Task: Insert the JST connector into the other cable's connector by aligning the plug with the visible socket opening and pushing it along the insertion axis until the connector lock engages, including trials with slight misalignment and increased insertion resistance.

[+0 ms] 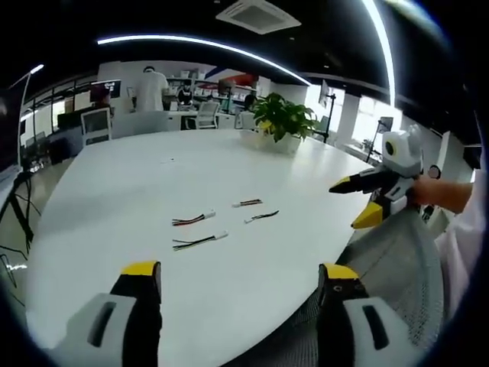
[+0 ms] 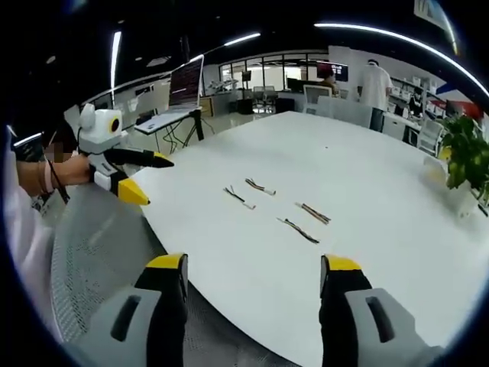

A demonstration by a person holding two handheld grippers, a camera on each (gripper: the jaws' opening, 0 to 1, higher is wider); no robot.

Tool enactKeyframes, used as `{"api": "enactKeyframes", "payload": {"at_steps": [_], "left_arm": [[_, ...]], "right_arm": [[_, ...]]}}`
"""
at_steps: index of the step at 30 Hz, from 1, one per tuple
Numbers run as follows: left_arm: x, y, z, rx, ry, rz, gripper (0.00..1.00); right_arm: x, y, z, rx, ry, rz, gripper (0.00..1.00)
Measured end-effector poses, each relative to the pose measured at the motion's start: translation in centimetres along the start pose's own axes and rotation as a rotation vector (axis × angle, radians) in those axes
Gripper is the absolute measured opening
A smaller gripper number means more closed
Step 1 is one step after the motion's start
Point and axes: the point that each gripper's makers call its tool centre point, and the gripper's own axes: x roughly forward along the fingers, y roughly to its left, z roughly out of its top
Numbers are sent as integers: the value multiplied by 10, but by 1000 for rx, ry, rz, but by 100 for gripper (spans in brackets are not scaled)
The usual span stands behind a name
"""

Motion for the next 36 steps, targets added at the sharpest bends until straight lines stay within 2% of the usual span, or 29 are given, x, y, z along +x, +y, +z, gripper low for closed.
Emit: {"api": "enactKeyframes", "payload": {"at_steps": [36], "left_arm": [[3,-4,-7,15,45,-20,82]], "right_arm": [[1,0,-2,4,15,4,66]]}}
